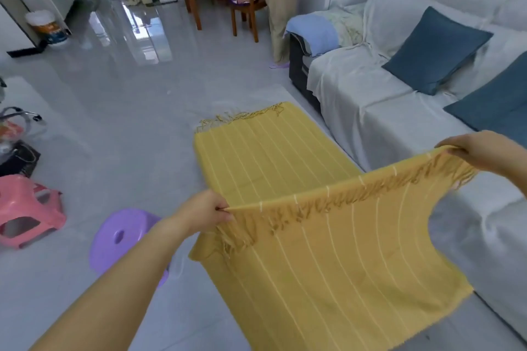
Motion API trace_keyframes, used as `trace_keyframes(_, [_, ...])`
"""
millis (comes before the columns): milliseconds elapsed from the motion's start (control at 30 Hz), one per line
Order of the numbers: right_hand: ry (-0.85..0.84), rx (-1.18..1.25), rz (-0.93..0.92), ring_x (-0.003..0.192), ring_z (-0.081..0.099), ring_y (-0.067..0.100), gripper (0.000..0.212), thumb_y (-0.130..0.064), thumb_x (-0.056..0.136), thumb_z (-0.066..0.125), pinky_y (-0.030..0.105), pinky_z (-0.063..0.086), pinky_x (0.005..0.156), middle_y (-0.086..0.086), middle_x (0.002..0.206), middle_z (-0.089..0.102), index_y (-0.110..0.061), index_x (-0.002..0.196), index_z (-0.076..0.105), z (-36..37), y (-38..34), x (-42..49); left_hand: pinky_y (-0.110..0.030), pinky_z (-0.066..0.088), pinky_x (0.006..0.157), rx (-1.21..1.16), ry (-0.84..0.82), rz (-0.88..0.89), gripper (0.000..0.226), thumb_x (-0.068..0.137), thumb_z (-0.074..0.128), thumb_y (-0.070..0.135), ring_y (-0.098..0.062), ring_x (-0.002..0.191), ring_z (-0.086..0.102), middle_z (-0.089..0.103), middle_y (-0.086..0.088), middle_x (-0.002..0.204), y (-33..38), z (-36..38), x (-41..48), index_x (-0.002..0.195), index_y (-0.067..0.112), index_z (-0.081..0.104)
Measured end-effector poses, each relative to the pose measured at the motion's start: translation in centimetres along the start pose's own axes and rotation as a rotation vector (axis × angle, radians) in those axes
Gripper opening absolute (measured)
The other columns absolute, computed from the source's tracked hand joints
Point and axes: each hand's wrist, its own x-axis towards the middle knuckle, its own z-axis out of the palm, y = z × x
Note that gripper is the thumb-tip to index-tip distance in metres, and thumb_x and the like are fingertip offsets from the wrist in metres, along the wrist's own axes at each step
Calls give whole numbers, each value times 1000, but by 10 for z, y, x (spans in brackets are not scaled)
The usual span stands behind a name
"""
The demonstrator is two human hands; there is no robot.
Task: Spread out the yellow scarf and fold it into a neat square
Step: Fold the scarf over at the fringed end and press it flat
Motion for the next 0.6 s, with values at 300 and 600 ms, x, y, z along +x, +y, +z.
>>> trace_keyframes(300, [-15,73,175,97,56,27,23,-22,95,49,36,44,83,4,110,66,-20,110,66,15,-93,70,-18,28,46,-4,-144,87,41,83,67,27,4,42,43,45,17,39,-94,-13,96,45,33,52])
trace_keyframes(600, [8,235,342,81,53,20,8,-19,88,62,31,40,69,1,90,67,-25,85,68,26,-132,190,-15,26,45,-272,-251,38,48,79,73,25,2,40,37,39,11,36,-163,-55,224,36,31,52])
